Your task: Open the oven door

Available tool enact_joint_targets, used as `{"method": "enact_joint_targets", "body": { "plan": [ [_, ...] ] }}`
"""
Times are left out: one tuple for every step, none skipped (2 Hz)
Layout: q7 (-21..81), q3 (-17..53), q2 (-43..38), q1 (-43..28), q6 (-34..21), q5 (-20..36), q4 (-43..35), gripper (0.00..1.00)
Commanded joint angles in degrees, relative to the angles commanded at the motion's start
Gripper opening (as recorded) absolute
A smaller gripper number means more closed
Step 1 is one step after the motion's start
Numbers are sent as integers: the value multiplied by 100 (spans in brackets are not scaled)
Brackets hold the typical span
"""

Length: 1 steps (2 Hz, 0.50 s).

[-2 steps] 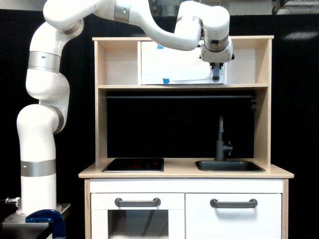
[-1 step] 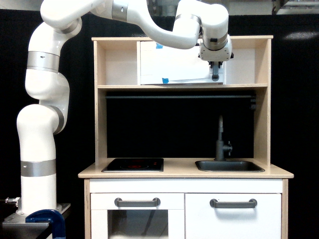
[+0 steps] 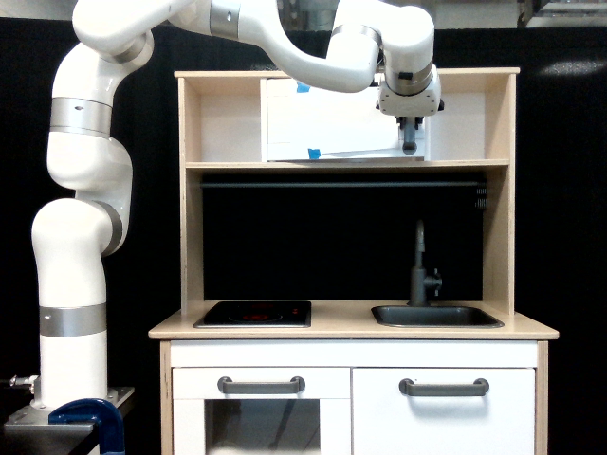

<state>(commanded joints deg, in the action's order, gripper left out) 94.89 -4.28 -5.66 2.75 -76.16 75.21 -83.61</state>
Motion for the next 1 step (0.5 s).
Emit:
{"method": "enact_joint_targets", "body": {
  "plan": [
    [20,58,81,95,-151,-16,62,0]
  ]
}}
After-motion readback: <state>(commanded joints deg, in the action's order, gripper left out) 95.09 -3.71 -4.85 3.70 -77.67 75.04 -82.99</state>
